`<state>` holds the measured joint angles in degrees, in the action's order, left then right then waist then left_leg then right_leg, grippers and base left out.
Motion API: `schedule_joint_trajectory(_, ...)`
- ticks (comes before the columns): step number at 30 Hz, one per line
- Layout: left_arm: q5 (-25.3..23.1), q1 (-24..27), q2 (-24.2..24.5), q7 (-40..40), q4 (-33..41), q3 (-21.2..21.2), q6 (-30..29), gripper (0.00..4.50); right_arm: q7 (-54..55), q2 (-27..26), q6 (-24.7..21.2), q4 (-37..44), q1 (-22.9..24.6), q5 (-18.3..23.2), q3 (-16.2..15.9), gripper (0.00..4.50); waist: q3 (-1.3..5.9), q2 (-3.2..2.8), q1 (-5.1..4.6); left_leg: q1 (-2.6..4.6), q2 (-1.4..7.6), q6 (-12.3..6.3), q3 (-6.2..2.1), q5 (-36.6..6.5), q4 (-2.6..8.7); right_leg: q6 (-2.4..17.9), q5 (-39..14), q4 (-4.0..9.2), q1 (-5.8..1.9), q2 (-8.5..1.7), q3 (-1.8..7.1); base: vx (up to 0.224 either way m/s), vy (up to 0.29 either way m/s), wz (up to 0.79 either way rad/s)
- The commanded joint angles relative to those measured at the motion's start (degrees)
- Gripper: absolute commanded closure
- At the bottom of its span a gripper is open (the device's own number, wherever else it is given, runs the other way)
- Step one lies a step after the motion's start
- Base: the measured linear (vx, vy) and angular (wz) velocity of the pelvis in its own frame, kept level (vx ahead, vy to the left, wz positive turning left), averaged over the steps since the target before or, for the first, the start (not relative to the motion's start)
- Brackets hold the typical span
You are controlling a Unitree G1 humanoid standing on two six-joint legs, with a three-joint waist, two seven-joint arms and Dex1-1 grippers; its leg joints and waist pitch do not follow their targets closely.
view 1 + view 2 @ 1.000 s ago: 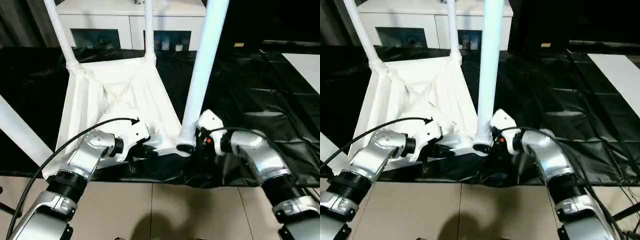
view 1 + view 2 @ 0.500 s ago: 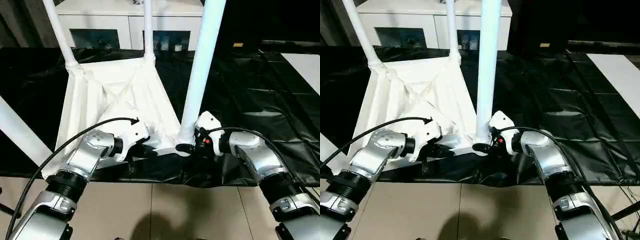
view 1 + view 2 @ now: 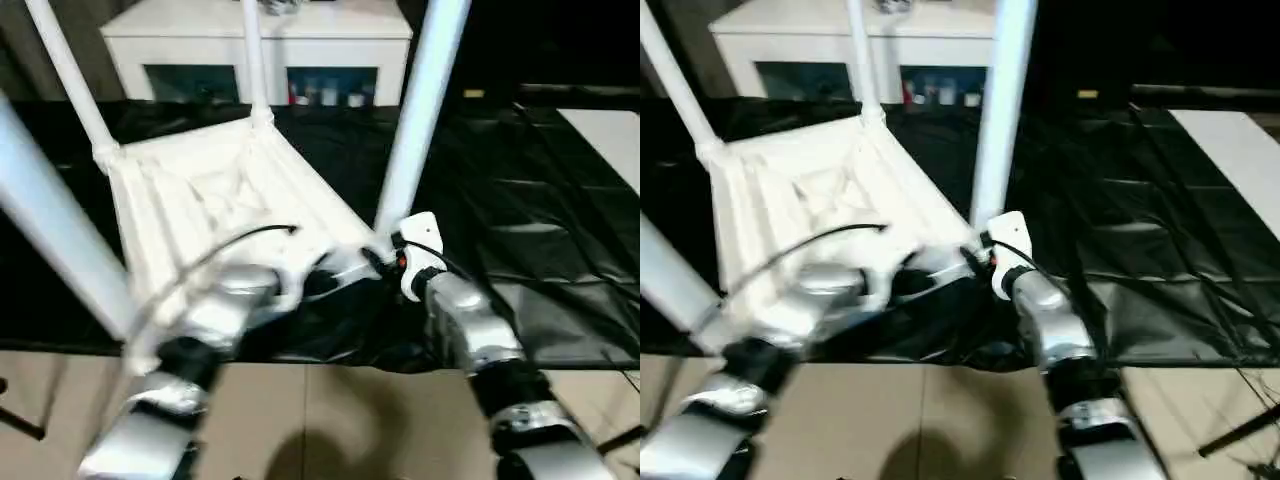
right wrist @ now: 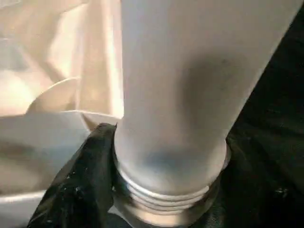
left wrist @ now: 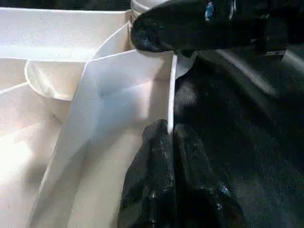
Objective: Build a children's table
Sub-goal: Rotate leg to tighten
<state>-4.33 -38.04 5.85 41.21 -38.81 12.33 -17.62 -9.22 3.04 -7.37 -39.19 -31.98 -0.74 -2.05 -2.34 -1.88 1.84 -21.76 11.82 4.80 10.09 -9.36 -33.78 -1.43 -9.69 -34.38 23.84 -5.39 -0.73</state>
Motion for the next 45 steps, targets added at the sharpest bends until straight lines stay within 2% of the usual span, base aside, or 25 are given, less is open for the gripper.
schedule_joint_trajectory(1, -1.2, -0.2, -1.1, -6.0, -4.1, -0.2, -1.3, 4.50, 0.6, -2.0, -0.2, -3.3, 0.6, -3.2, -3.7, 1.76, 3.00, 0.90, -0.07, 1.04, -0.41, 0.09, 0.05, -23.8, 4.67, 7.2, -26.0, 5.75, -1.43, -0.79, 0.06, 0.000, 0.000, 0.00)
schedule_joint_trajectory(3, -2.5, -0.3, -0.7, -5.3, -5.0, 1.4, -1.7, 4.50, -0.4, -2.4, 0.6, -3.2, 0.5, -2.5, -3.6, 1.76, 3.13, 0.88, -0.04, 0.95, -0.39, -0.16, 0.01, -23.6, 4.72, 7.1, -25.4, 5.76, -1.59, -0.84, 0.04, 0.000, 0.000, 0.00)
schedule_joint_trajectory(4, -2.8, -0.3, -0.6, -5.1, -5.1, 1.7, -1.8, 4.50, -0.5, -2.5, 0.7, -3.1, 0.5, -2.1, -3.3, 1.76, 3.08, 0.60, -0.04, 0.77, -0.31, -0.19, -0.08, -23.7, 4.93, 7.2, -24.3, 5.77, -1.62, -0.80, 0.01, 0.000, 0.000, 0.00)
schedule_joint_trajectory(8, -4.3, 0.6, 1.1, -3.7, -5.2, 3.3, -3.3, 4.50, -2.6, -1.6, 1.4, 0.6, 1.3, -0.5, -2.0, 1.76, 3.29, 0.73, 0.03, 0.69, -0.20, -0.34, 0.01, -22.9, 4.87, 8.0, -21.2, 5.51, -1.75, -0.82, 0.14, 0.000, 0.000, 0.00)
schedule_joint_trajectory(10, -4.7, 0.5, 1.8, -3.2, -5.6, 3.6, -3.4, 4.50, -3.7, -1.0, 1.2, 2.5, 1.5, 0.5, -1.4, 1.07, 3.28, 0.74, 0.17, 0.84, -0.14, -0.48, 0.10, -22.9, 4.86, 8.6, -20.4, 5.45, -1.65, -0.81, 0.21, 0.000, 0.000, 0.00)
schedule_joint_trajectory(11, -4.8, 0.4, 2.2, -2.8, -5.9, 3.7, -3.3, 4.50, -4.2, -0.5, 1.0, 3.5, 1.5, 0.9, -1.3, 1.07, 3.36, 0.72, 0.16, 0.73, -0.11, -0.54, 0.07, -22.7, 4.90, 8.9, -19.9, 5.33, -1.83, -0.83, 0.19, 0.000, 0.000, 0.00)
schedule_joint_trajectory(13, -4.7, 0.8, 4.1, 0.9, -4.8, 4.6, -3.0, 4.50, -10.1, 2.1, -0.7, 7.2, 1.9, 2.3, -2.3, 1.00, 3.28, 0.69, 0.25, 0.56, -0.12, -0.80, -0.08, -22.8, 5.05, 8.4, -20.2, 5.32, -2.17, -0.80, 0.05, 0.000, 0.000, 0.00)
schedule_joint_trajectory(14, -4.7, 0.8, 4.1, 0.9, -4.8, 4.6, -3.0, 4.50, -10.1, 2.1, -0.7, 7.2, 1.9, 2.3, -2.3, 0.80, 3.25, 0.74, 0.17, 0.38, -0.10, -0.83, -0.06, -22.7, 5.07, 8.4, -20.1, 5.30, -2.15, -0.86, 0.11, 0.000, 0.000, 0.00)
schedule_joint_trajectory(15, -4.3, 1.6, 6.8, 6.1, -2.6, 5.6, -2.7, 4.50, -18.2, 6.2, -3.3, 11.2, 2.6, 3.4, -4.5, 0.68, 3.17, 0.80, -0.05, 0.05, -0.20, -0.74, -0.26, -22.5, 5.21, 8.1, -20.3, 5.25, -2.63, -0.78, -0.03, 0.000, 0.000, 0.00)
schedule_joint_trajectory(16, -4.2, 1.9, 7.5, 7.6, -2.1, 6.0, -1.9, 4.50, -20.2, 7.2, -3.5, 12.0, 2.9, 3.6, -5.0, 0.68, 3.30, 0.80, -0.04, -0.18, -0.16, -0.89, -0.41, -22.0, 5.25, 8.0, -19.8, 5.09, -2.93, -0.90, -0.06, 0.000, 0.000, 0.00)
schedule_joint_trajectory(17, -3.9, 2.3, 8.5, 9.4, -1.2, 6.2, -2.0, 4.50, -23.5, 9.0, -3.8, 13.4, 3.4, 3.9, -6.0, 0.68, 3.09, 0.90, -0.24, -0.46, -0.14, -1.05, -0.43, -21.7, 5.35, 7.8, -19.8, 5.08, -2.99, -0.86, -0.14, 0.000, 0.000, 0.00)
schedule_joint_trajectory(19, -3.1, 3.5, 11.4, 14.0, 1.5, 7.0, 0.2, 4.50, -32.6, 13.6, -3.3, 17.1, 5.2, 5.3, -8.0, 0.68, 3.17, 0.65, -0.32, 0.01, 0.03, -1.31, -0.36, -22.9, 5.12, 8.2, -20.9, 5.31, -2.58, -1.07, 0.02, 0.000, 0.000, 0.00)
schedule_joint_trajectory(21, -2.0, 4.2, 13.1, 16.5, 3.8, 7.0, -1.5, 4.50, -37.9, 16.5, -2.2, 19.1, 6.5, 6.2, -9.0, 0.68, 3.20, 0.77, -0.22, 0.53, 0.16, -1.73, 0.00, -22.8, 4.89, 9.7, -20.4, 5.35, -2.18, -1.01, 0.26, 0.000, 0.000, 0.00)
schedule_joint_trajectory(22, -1.3, 5.0, 14.7, 20.0, 5.6, 7.7, 0.4, 4.50, -40.6, 18.1, -1.6, 19.9, 7.2, 6.4, -9.3, 0.68, 3.30, 0.90, -0.13, 0.59, 0.20, -1.89, 0.11, -21.7, 4.81, 10.5, -19.3, 5.34, -2.16, -0.98, 0.30, 0.000, 0.000, 0.00)
schedule_joint_trajectory(23, -1.3, 5.0, 14.7, 20.0, 5.6, 7.7, 0.4, 4.50, -40.6, 18.1, -1.6, 19.9, 7.2, 6.4, -9.3, 0.68, 3.39, 0.85, 0.01, 0.40, 0.22, -2.00, 0.03, -20.9, 4.81, 10.8, -18.2, 5.09, -2.37, -1.03, 0.28, 0.000, 0.000, 0.00)
schedule_joint_trajectory(26, 2.8, 8.2, 20.0, 31.0, 13.2, 9.1, 2.1, 4.50, -44.9, 21.0, -1.4, 20.7, 7.9, 7.1, -9.4, 0.68, 3.51, 0.80, 0.13, 0.05, 0.41, -2.18, -0.08, -17.5, 4.95, 12.2, -14.3, 4.33, -2.76, -1.15, 0.21, 0.000, 0.000, 0.00)
schedule_joint_trajectory(27, 3.6, 8.8, 20.9, 32.4, 15.1, 9.0, 1.3, 4.50, -46.1, 21.6, -1.5, 20.8, 7.9, 7.5, -9.6, 0.68, 3.52, 0.59, 0.25, 0.53, 0.51, -2.22, 0.17, -17.4, 4.82, 13.0, -13.0, 4.31, -2.34, -0.91, 0.27, 0.000, 0.000, 0.00)
schedule_joint_trajectory(28, 3.7, 9.2, 21.5, 33.0, 16.1, 8.8, 1.4, 4.50, -47.1, 22.0, -1.7, 21.1, 7.8, 7.7, -9.9, 0.68, 3.71, 0.44, 0.43, 1.26, 0.58, -2.52, 0.52, -16.7, 4.42, 14.4, -9.6, 4.13, -2.05, -0.71, 0.43, 0.056, -0.001, 0.08)
schedule_joint_trajectory(29, 3.8, 9.3, 21.7, 33.0, 16.7, 8.6, 0.9, 4.50, -47.8, 22.2, -1.7, 21.1, 7.7, 7.9, -10.2, 0.68, 3.69, 0.25, 0.51, 1.00, 0.65, -3.00, 0.54, -15.6, 4.45, 15.5, -6.1, 3.70, -2.29, -0.55, 0.31, 0.000, 0.000, 0.00)
schedule_joint_trajectory(30, 3.9, 9.4, 22.0, 33.4, 17.0, 8.6, 0.7, 4.50, -47.8, 21.9, -1.5, 20.3, 7.3, 7.7, -10.4, 0.68, 3.69, 0.25, 0.51, 1.00, 0.65, -3.00, 0.54, -15.6, 4.45, 15.5, -6.1, 3.70, -2.29, -0.55, 0.31, 0.053, 0.016, 0.09)
schedule_joint_trajectory(31, 4.1, 9.5, 22.2, 33.8, 17.3, 8.6, 0.6, 4.50, -47.9, 21.7, -1.4, 19.8, 7.0, 7.6, -10.4, 0.68, 3.68, 0.44, 0.65, 0.64, 0.49, -3.30, 0.46, -14.4, 4.49, 15.6, -5.0, 3.40, -2.68, -0.65, 0.15, 0.000, 0.000, 0.00)
schedule_joint_trajectory(33, 4.2, 9.4, 22.4, 34.2, 17.4, 8.6, 0.2, 4.50, -48.2, 20.9, -0.8, 18.2, 6.2, 7.3, -10.5, 0.68, 3.62, 0.47, 0.53, 0.68, 0.41, -2.97, 0.49, -15.3, 4.50, 15.4, -6.6, 3.50, -2.65, -0.74, 0.13, 0.000, 0.000, 0.00)
schedule_joint_trajectory(35, 4.0, 9.3, 22.1, 33.6, 17.1, 8.4, 0.5, 4.50, -49.3, 20.6, 0.1, 17.0, 5.9, 6.9, -11.2, 0.68, 3.48, 0.60, 0.29, 0.68, 0.38, -2.24, 0.44, -17.3, 4.63, 14.5, -10.1, 3.84, -2.62, -0.88, 0.24, 0.000, 0.000, 0.00)
schedule_joint_trajectory(38, 4.1, 9.0, 22.1, 32.9, 16.8, 8.5, 0.9, 4.50, -51.4, 20.6, 1.1, 16.3, 5.7, 7.1, -12.2, 0.68, 3.53, 0.49, 0.33, 0.78, 0.40, -1.99, 0.44, -18.0, 4.57, 14.0, -11.6, 3.96, -2.52, -0.94, 0.31, 0.000, 0.000, 0.00)
schedule_joint_trajectory(45, 3.4, 8.1, 21.5, 31.6, 15.4, 8.1, 1.9, 4.50, -53.7, 18.7, 2.4, 15.4, 4.7, 7.2, -13.1, 0.68, 3.72, 0.38, 0.89, 0.78, 0.43, -2.45, 0.48, -15.3, 4.41, 14.9, -7.0, 3.47, -2.68, -0.76, 0.25, 0.000, 0.000, 0.00)
